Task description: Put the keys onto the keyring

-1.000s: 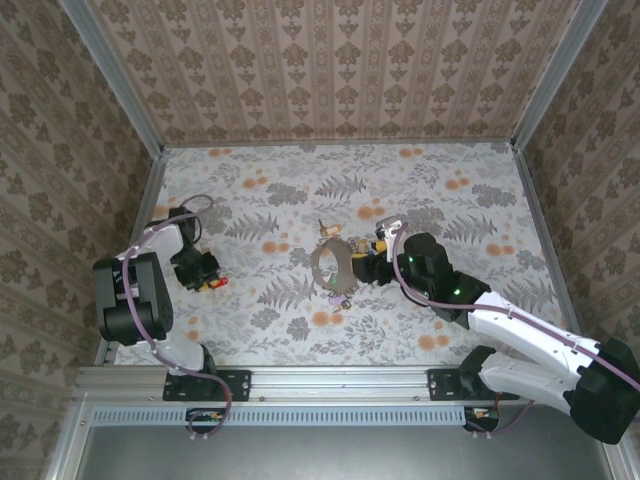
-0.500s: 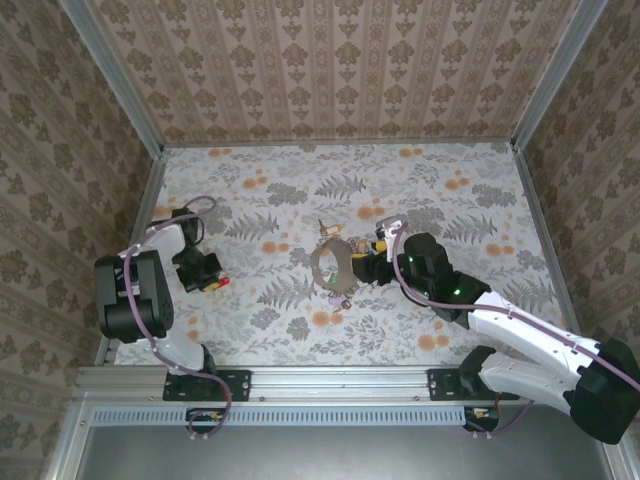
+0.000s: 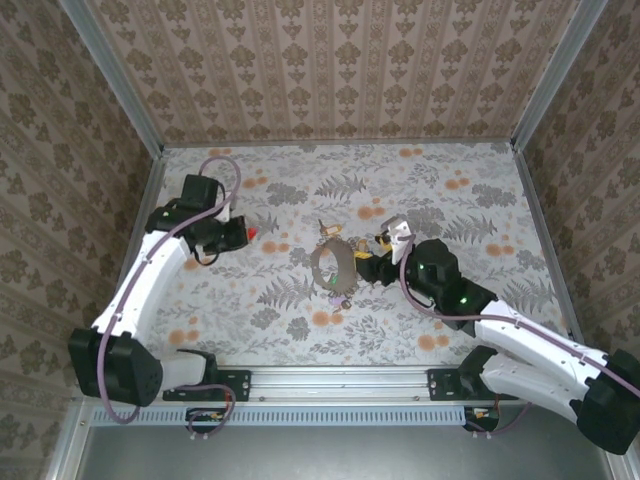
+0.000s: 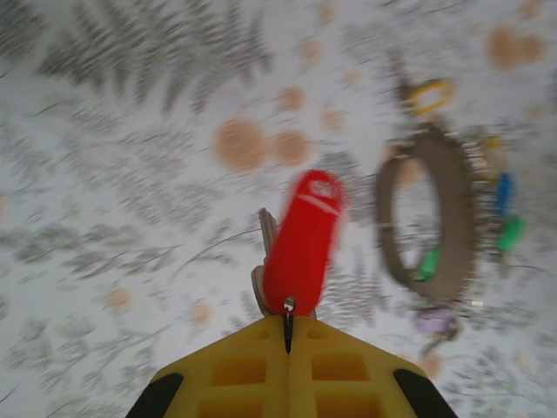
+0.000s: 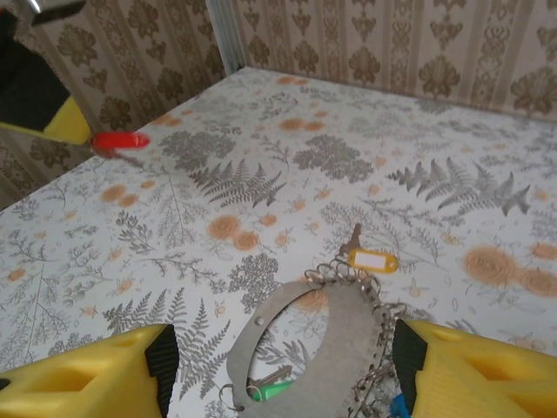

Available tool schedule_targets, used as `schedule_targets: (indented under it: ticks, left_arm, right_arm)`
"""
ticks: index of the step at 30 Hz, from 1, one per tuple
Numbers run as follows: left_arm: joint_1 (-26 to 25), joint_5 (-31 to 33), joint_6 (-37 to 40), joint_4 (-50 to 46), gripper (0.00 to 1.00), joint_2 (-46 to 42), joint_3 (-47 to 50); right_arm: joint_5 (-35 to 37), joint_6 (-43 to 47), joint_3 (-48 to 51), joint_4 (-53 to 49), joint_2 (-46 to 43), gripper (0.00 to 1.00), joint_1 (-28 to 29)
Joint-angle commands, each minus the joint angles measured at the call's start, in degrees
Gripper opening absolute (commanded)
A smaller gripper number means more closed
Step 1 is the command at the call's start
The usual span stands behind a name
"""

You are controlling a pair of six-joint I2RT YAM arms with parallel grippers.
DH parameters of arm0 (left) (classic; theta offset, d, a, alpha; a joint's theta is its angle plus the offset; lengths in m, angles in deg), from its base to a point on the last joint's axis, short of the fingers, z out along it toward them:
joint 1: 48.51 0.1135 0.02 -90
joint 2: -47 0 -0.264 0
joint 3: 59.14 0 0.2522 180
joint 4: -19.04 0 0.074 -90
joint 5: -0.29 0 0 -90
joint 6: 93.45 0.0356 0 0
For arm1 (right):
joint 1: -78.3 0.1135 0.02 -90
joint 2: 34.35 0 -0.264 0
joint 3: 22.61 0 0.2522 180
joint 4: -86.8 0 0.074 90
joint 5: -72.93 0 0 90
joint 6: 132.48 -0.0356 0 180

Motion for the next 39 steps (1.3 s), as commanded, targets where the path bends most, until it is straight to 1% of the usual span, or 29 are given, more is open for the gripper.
schedule_targets:
  ticks: [1, 3, 4, 7, 9, 11, 15, 17, 20, 22, 25, 27, 29, 33, 35, 37, 39]
  left_arm:
    - [-2.5, -8.3, -4.7, 3.5, 0.00, 0.0, -1.5]
    - [-4.6, -10.0, -10.1, 3.9, 0.00, 0.2, -2.5]
    - [-5.3, -11.0, -13.2, 4.0, 0.00, 0.3, -2.7]
    - [-8.1, -15.7, -23.8, 5.9, 0.00, 0.4, -1.5]
    - [-10.6, -17.7, -31.8, 7.9, 0.00, 0.3, 0.3]
    - [-14.3, -18.7, -37.8, 10.7, 0.00, 0.1, 2.4]
    - [-20.1, -18.2, -46.4, 13.7, 0.00, 0.4, 3.7]
    - [-22.1, -18.2, -47.8, 14.6, 0.00, 1.0, 3.5]
    - [-24.2, -18.9, -48.2, 14.8, 0.00, 2.4, 2.3]
    - [-25.2, -19.4, -48.7, 14.9, 0.00, 3.1, 1.6]
    - [-26.4, -19.6, -50.5, 16.3, 0.00, 3.5, 1.8]
    - [-26.7, -20.2, -51.9, 17.7, 0.00, 3.6, 2.3]
    - [-27.1, -20.3, -52.7, 18.5, 0.00, 3.7, 2.3]
    - [-27.1, -19.7, -51.8, 18.1, 0.00, 3.9, 2.1]
    - [-26.4, -18.6, -49.6, 15.7, 0.00, 4.2, 2.4]
    - [-25.3, -16.3, -47.3, 12.1, 0.00, 4.0, 3.3]
    - [-24.4, -14.3, -45.2, 11.5, 0.00, 3.7, 5.7]
  right_arm:
    - [-0.8, 5.8, 3.4, 4.4, -2.7, 0.69, 1.1]
    - [-2.6, 12.3, 7.0, 9.7, -5.5, 0.69, 3.2]
    - [-2.2, 14.4, 7.8, 10.9, -6.3, 0.68, 4.2]
    - [-1.1, 21.0, 7.4, 9.6, -6.6, 0.67, 6.6]
    - [-1.2, 24.1, 7.0, 10.1, -5.2, 0.64, 8.2]
    - [-1.4, 25.4, 6.5, 12.4, -3.2, 0.59, 9.6]
    - [-2.1, 29.8, 3.8, 15.2, 2.8, 0.52, 13.8]
    - [-3.1, 32.0, 2.5, 15.3, 5.5, 0.49, 15.1]
    - [-4.3, 33.8, 2.2, 17.5, 7.7, 0.44, 15.7]
    - [-2.7, 33.8, 2.9, 20.2, 8.2, 0.41, 15.7]
    - [0.1, 33.8, 3.8, 22.8, 7.8, 0.34, 15.8]
    - [1.3, 33.7, 4.0, 22.8, 7.1, 0.29, 15.8]
    - [2.2, 33.5, 4.3, 22.7, 6.6, 0.26, 15.8]
    - [3.8, 32.6, 4.9, 21.8, 6.3, 0.26, 15.8]
    - [6.4, 30.9, 6.0, 22.9, 5.3, 0.31, 15.5]
    - [4.9, 28.6, 7.7, 23.2, 3.7, 0.35, 13.5]
    - [3.6, 23.8, 9.4, 23.1, 1.9, 0.37, 10.5]
